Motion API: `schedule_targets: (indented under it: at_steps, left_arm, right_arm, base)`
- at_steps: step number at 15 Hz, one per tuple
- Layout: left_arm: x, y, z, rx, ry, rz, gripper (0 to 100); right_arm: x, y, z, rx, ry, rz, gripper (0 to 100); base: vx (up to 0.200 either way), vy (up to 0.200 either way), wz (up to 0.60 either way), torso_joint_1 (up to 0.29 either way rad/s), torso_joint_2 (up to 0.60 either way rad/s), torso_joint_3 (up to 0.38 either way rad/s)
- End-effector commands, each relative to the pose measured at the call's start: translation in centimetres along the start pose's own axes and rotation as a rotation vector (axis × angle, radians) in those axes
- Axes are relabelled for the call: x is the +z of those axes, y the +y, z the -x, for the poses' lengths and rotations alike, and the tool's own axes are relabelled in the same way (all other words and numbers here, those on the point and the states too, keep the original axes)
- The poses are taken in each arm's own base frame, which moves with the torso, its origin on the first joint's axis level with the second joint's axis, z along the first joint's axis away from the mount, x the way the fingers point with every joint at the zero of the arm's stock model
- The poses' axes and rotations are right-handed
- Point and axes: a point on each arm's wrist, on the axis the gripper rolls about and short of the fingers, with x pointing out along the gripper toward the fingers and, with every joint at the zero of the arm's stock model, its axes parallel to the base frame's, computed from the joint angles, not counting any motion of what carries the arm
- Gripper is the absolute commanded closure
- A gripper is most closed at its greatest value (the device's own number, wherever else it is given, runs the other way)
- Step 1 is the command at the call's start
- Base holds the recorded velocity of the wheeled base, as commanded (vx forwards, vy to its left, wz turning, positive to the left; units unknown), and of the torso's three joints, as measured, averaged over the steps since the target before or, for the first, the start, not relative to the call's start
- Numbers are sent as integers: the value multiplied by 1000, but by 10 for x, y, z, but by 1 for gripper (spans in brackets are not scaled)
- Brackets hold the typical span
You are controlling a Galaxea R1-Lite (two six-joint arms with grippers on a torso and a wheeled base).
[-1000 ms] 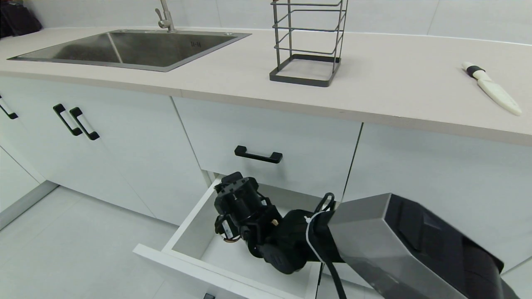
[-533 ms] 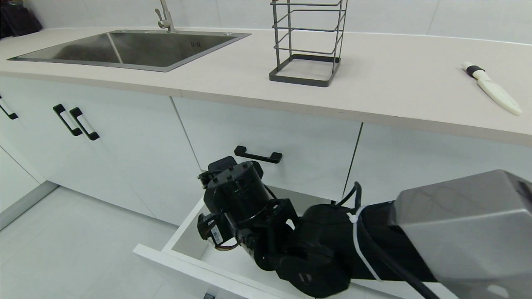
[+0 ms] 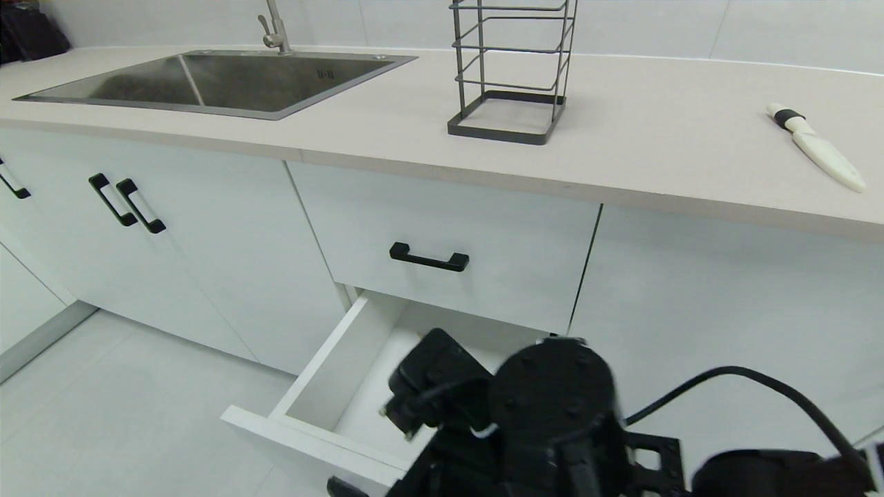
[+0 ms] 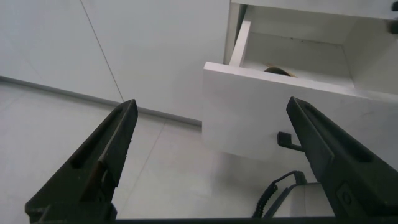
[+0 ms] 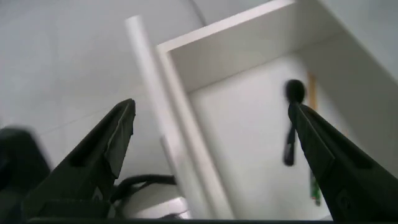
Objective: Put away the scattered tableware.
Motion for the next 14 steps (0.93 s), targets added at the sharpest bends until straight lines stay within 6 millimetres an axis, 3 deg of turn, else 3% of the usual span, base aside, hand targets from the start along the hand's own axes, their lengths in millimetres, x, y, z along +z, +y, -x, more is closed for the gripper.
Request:
schedule_targets:
  at_steps: [1, 4, 6, 9, 11, 14]
  left_arm:
    - [0, 0, 0, 0, 0, 0, 0]
    - [0, 0, 0, 0, 0, 0, 0]
    - [0, 0, 0, 0, 0, 0, 0]
    - [0, 0, 0, 0, 0, 0, 0]
    - [0, 0, 0, 0, 0, 0, 0]
    - [0, 0, 0, 0, 0, 0, 0]
  right_arm:
    - [-13, -5, 76, 180, -105, 42, 0]
    - [-17, -28, 124, 166, -147, 47, 0]
    - [-31, -42, 155, 100, -149, 40, 0]
    - [-58, -57, 229, -70, -222, 24, 0]
    - [-65, -56, 267, -169, -305, 27, 0]
    - [-72, -48, 306, -315, -414, 34, 0]
  base:
    - [0, 0, 0, 0, 0, 0]
    - [0, 0, 0, 0, 0, 0]
    - [0, 0, 0, 0, 0, 0]
    - [0, 0, 0, 0, 0, 0]
    - [0, 0, 0, 0, 0, 0]
    - [0, 0, 0, 0, 0, 0]
